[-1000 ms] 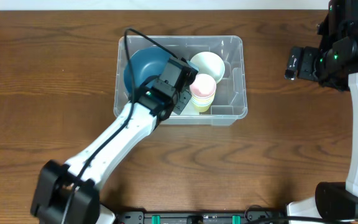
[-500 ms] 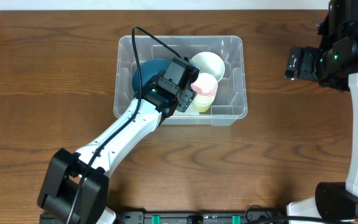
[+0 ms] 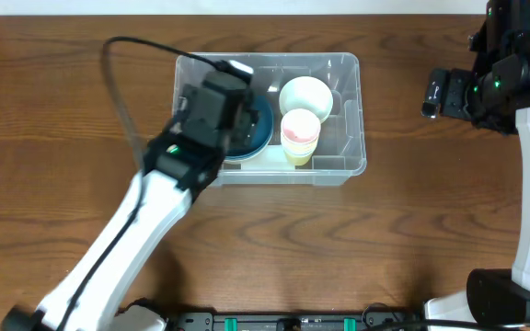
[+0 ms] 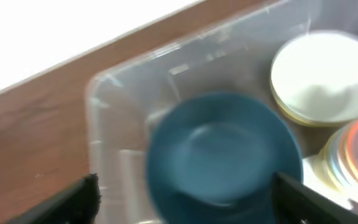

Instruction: Pack container

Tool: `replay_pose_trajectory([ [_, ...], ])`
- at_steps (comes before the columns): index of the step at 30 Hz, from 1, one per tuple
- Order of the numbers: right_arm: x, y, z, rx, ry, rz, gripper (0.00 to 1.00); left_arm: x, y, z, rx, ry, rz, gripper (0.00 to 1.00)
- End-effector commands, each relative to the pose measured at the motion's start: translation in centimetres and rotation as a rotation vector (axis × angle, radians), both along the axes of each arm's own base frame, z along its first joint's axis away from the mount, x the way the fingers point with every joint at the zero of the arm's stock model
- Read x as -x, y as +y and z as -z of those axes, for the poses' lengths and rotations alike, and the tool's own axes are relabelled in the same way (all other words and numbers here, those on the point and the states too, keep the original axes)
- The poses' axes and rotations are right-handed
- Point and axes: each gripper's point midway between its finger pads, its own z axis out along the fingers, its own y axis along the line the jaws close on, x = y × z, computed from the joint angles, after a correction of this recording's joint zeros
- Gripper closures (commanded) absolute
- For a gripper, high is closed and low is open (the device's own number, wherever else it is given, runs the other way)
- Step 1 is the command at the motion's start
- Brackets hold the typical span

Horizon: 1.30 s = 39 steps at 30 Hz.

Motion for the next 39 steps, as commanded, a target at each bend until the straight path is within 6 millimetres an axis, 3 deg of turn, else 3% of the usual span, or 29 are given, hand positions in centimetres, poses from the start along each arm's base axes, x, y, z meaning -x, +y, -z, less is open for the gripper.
replay_pose_trajectory([
  [1, 0.2, -0.1, -0.4, 0.001, -0.011, -0.007, 0.01, 1.4, 1.5, -4.5, 0.068, -0.089, -0.05, 0.02],
  [7, 0.2, -0.1, -0.4, 0.001, -0.011, -0.007, 0.01, 6.0, 3.9, -10.4, 0.152, -0.221, -0.059, 0.02],
  [8, 0.2, -0.1, -0.4, 0.001, -0.011, -0.007, 0.01, 7.5, 4.5, -11.9, 0.183, -0.255, -0.056, 0.02],
  [14, 0.2, -0.1, -0.4, 0.003, -0.011, -0.007, 0.01, 11.1, 5.7, -15.4, 0.291, -0.356, -0.041, 0.02],
  [19, 0.2, -0.1, -0.4, 0.003, -0.011, -0.007, 0.01, 13.0, 6.6, -16.6, 0.314, -0.401, -0.039, 0.02],
  [24, 0.2, -0.1, -0.4, 0.003, -0.011, -0.007, 0.01, 13.6, 8.3, -15.4, 0.196, -0.374, -0.083, 0.02],
  [28, 0.2, -0.1, -0.4, 0.003, -0.011, -0.007, 0.01, 15.7, 10.2, -10.3, 0.041, -0.171, -0.114, 0.02],
  [32, 0.2, -0.1, -0.4, 0.003, -0.011, -0.007, 0.01, 18.1, 12.0, -7.1, -0.038, -0.019, -0.142, 0.02],
  [39, 0.2, -0.1, -0.4, 0.003, -0.011, -0.007, 0.01, 21.9, 13.7, -6.6, 0.097, -0.044, -0.203, 0.02],
])
